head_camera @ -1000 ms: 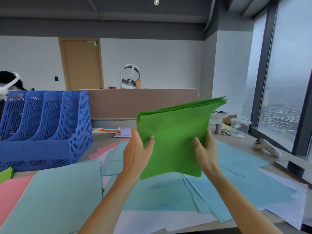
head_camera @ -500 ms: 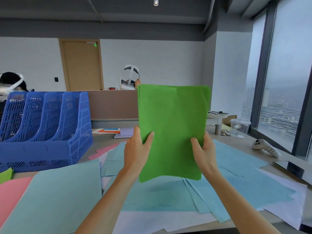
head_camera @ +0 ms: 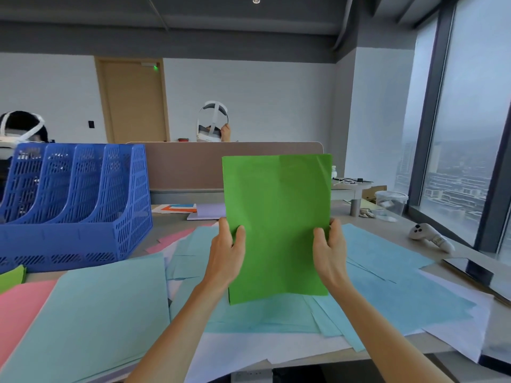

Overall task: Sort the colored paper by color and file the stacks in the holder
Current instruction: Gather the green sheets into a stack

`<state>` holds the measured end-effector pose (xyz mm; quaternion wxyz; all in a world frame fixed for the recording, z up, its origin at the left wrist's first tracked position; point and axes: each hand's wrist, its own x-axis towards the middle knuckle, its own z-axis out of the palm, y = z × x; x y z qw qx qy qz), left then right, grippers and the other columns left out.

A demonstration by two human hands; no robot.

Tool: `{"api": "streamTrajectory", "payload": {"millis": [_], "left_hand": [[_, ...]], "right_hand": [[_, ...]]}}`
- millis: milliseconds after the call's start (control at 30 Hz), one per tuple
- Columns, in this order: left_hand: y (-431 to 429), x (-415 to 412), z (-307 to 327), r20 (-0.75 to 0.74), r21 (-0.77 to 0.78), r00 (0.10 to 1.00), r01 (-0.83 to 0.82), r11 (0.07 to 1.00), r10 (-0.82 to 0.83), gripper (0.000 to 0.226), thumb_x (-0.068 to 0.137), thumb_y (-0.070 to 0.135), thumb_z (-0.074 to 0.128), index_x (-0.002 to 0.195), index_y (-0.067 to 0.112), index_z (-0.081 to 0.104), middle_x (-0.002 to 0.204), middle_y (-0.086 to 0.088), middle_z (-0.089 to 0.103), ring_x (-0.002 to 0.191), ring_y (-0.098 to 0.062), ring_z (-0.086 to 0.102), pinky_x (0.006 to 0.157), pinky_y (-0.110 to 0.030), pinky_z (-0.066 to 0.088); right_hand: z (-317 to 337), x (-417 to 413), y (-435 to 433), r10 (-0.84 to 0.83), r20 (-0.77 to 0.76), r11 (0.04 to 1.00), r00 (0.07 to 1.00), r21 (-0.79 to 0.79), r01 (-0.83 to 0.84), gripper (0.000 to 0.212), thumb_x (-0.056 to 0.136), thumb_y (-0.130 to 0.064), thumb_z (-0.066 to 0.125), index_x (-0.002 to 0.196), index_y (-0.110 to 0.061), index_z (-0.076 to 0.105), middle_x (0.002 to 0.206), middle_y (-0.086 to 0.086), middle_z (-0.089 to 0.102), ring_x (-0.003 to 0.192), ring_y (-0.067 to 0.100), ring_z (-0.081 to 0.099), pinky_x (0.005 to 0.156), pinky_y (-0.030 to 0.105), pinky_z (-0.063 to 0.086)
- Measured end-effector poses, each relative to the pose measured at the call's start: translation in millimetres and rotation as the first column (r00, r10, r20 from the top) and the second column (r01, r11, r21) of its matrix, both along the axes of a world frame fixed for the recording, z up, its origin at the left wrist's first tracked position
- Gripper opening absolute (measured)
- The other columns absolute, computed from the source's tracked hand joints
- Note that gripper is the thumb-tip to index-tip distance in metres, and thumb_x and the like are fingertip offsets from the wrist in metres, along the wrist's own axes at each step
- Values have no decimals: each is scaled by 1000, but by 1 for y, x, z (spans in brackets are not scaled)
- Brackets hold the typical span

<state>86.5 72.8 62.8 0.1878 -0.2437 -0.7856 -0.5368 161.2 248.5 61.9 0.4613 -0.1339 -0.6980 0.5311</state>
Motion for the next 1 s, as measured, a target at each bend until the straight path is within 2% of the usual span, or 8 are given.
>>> {"api": "streamTrajectory", "payload": {"millis": [133,233,367,500,600,700,867,1000], "left_hand": [[-8,11,15,-92,12,996,-17,1000,18,18,101,23,38,88,13,30,56,1,31,49,-17,32,52,-36,25],[-29,17,27,-91,55,995,-34,998,39,15,101,21,37,89,16,31,62,2,31,54,-16,30,55,-33,24],[-83,15,33,2,97,997,-80,992,80,12,101,20,38,94,11,37,64,3,30,56,-15,29,60,-31,25],[-154,11,31,115,37,973,-206,978,201,20,100,22,39,115,8,41,71,3,37,71,-21,39,67,-33,30],[-212,17,28,221,98,941,-283,954,256,13,100,24,42,106,12,43,73,6,38,72,-18,39,62,-31,30],[-270,22,23,314,48,888,-369,928,336,19,98,28,44,108,12,47,81,4,45,78,-16,44,66,-31,32],[-361,29,7,374,8,840,-427,904,393,17,95,9,45,106,9,57,95,-9,59,85,-18,52,71,-29,38],[-422,40,-4,387,-77,793,-480,874,470,28,95,6,39,110,20,58,88,0,63,74,-15,55,62,-21,43]], "right_hand": [[17,1,-11,-17,-38,997,999,80,20,18,90,-7,41,78,-18,37,63,-3,38,56,16,32,55,35,30],[30,-2,-27,28,-77,992,997,124,-18,12,89,-6,41,86,-16,46,67,-1,47,56,14,36,54,33,33],[37,-24,-61,177,-70,984,982,37,-175,18,85,-8,43,88,-21,55,80,4,60,65,16,45,61,30,38],[31,-53,-119,347,11,935,938,-76,-345,17,82,-11,45,85,-21,58,79,3,64,69,17,52,64,31,42],[24,-72,-175,446,32,889,895,-135,-438,17,84,-7,44,90,-16,58,76,5,57,69,16,45,60,29,35],[20,-89,-232,516,43,847,856,-179,-501,19,87,-2,43,93,-14,55,73,3,52,66,17,41,54,27,30],[2,-124,-324,616,148,784,774,-207,-585,20,85,-2,42,96,-12,55,84,9,55,68,18,43,59,28,33],[-10,-148,-393,666,307,742,680,-181,-645,22,85,-2,40,97,-11,56,91,8,57,74,20,49,63,28,40]]}}
